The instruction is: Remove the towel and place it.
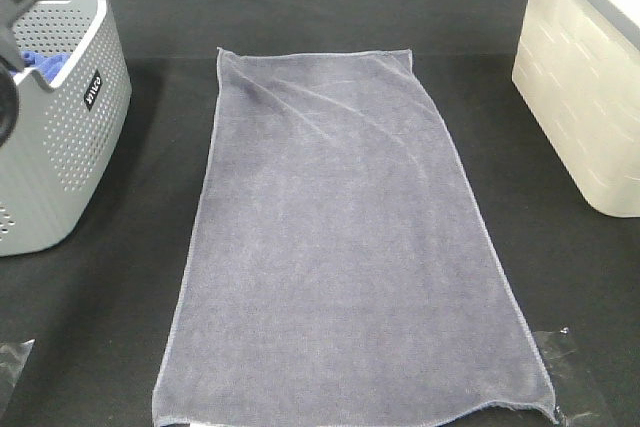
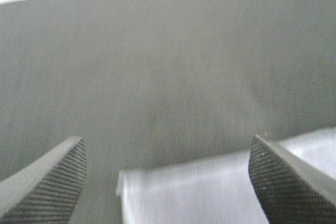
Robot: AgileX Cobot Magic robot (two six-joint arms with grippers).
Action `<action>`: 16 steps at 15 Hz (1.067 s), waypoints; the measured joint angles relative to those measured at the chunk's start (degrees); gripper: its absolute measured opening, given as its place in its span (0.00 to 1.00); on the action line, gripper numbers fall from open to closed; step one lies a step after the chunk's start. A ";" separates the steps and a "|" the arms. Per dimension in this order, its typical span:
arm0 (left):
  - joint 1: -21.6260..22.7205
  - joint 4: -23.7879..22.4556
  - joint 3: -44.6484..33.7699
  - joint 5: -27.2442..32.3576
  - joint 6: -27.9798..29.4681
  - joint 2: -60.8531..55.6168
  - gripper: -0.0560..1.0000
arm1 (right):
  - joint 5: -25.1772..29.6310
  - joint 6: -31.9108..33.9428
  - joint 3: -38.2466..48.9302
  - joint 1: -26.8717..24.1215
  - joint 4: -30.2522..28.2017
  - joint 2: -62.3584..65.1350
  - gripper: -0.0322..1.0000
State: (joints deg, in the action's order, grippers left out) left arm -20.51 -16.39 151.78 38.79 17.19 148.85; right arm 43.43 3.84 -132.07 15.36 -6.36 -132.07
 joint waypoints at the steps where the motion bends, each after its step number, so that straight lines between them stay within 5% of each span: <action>1: -0.40 0.46 0.00 4.18 0.00 -1.43 0.81 | 3.84 0.00 -0.06 0.00 0.06 1.43 0.72; 8: -2.98 1.20 0.06 27.16 -6.19 -12.66 0.81 | 25.32 0.00 -0.06 0.00 0.86 8.77 0.72; 13: -3.27 3.55 0.06 30.65 -6.53 -17.99 0.81 | 26.24 -1.03 3.15 0.00 7.16 14.32 0.72; 16: -4.13 5.96 -4.13 30.71 -9.74 -26.36 0.81 | 26.36 -1.38 13.12 0.00 7.45 22.86 0.72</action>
State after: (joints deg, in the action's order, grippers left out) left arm -24.64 -10.43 147.65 69.50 7.45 122.50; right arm 69.79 2.46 -118.95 15.36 1.09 -109.21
